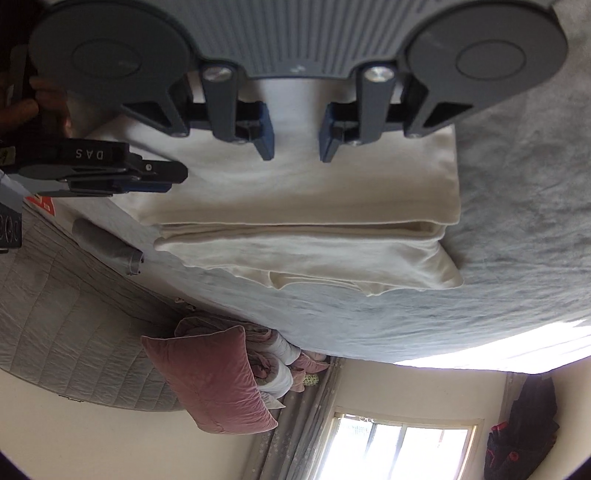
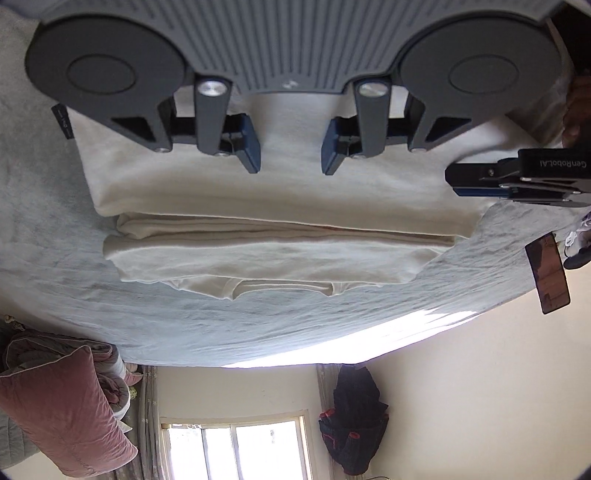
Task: Fold clothes
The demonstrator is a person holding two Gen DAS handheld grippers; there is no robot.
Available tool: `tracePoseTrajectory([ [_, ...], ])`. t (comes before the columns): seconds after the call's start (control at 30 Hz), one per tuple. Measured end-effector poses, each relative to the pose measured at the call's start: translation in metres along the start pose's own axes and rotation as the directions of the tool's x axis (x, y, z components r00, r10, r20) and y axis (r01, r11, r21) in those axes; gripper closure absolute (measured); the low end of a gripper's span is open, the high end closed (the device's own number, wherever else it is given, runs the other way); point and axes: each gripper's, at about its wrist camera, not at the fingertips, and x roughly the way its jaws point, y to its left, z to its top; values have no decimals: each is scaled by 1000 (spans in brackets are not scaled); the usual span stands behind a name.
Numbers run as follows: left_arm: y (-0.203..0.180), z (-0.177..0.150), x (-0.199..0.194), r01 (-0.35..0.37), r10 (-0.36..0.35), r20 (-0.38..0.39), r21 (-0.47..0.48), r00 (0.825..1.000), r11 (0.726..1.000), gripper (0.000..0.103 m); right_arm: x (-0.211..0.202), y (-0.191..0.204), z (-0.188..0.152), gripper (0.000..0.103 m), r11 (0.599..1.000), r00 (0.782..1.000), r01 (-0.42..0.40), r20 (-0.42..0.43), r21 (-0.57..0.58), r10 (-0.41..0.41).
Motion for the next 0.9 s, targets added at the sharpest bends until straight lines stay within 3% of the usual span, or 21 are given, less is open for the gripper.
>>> tracePoseTrajectory([
  [0.13,3,5,-8,-11,11,-7,-23,1000,1000,74,3,5,-3,62,999,999,3,-35,-39,-4],
  [0.3,11,21,-29,-28,27,-31,-49,999,998,62,-19,-8,10,62,997,996,-4,-88,-71,-2],
  [0.43,13,26,-46,-24,26,-83,23,996,999,60,-30,-17,13,61,994,986,-47,-165,-102,30],
  [0.53,12,24,-54,34,-17,-143,122,990,992,53,-40,-20,12,54,981,976,-84,-211,-178,45],
  [0.67,3,14,-54,97,-32,-239,267,970,959,48,-46,-26,3,52,963,962,-99,-270,-249,29],
  [0.9,-7,4,-54,118,31,-301,463,953,878,47,-51,-34,-8,49,923,949,-104,-314,-371,-19],
])
